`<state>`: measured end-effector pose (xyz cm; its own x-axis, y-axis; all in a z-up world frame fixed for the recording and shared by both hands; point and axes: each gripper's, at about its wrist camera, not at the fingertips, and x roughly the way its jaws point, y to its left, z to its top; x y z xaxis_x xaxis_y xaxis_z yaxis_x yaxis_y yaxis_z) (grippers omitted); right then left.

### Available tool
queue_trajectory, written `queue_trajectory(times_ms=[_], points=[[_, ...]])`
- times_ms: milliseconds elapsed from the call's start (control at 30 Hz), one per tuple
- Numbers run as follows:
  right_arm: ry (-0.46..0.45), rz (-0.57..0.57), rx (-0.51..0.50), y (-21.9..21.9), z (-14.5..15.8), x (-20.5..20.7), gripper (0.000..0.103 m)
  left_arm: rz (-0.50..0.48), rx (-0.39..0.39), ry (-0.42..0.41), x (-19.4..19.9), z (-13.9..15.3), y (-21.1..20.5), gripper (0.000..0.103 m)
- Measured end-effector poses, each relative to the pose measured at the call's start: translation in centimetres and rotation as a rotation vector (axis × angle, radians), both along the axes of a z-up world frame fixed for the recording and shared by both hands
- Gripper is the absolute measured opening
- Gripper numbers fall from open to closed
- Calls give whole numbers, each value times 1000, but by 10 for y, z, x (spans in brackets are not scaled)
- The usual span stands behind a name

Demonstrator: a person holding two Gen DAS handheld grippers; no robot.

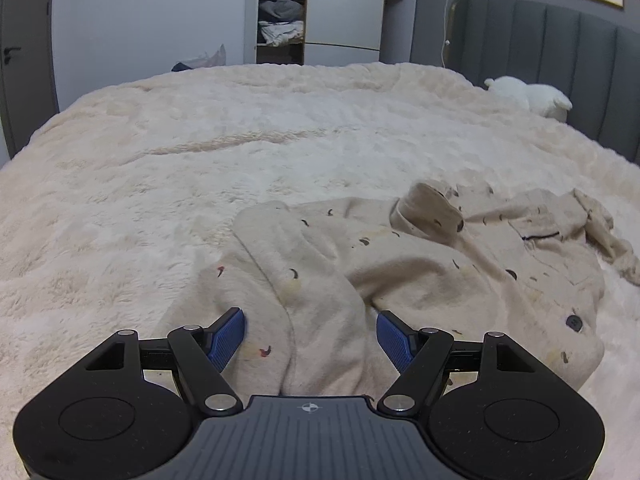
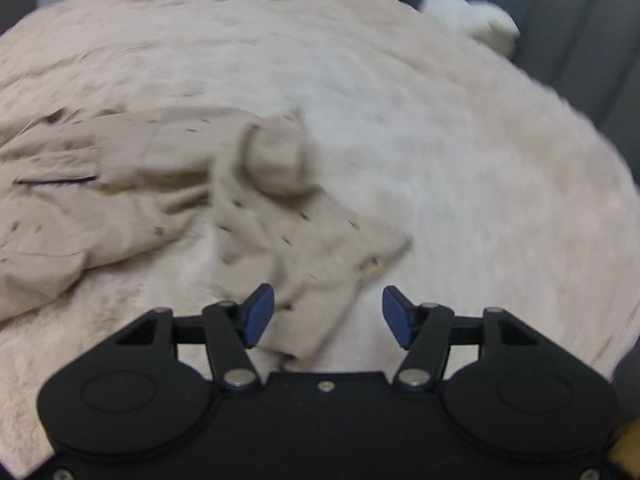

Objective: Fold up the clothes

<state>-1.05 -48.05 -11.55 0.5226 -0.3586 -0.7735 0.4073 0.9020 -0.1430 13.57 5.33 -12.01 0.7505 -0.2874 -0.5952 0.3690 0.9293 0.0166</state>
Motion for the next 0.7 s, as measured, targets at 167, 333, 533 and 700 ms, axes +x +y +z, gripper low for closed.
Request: queue_trajectory(times_ms=[167,333,533,700], points=[[-70,-81,132,-29,-14,-4,59,-14,53,-51,1,-1,-14,70],[-226,-298,391,-75,-35,-20,56,-16,63,-34,11,-6,-23,70],[-380,-414,612,-98,-52,-45,55,29,12,-5,25,-6,-21,71],[-498,-503,798,-114,-71,-54,54,82,-11,31,36,-9,-20,71]])
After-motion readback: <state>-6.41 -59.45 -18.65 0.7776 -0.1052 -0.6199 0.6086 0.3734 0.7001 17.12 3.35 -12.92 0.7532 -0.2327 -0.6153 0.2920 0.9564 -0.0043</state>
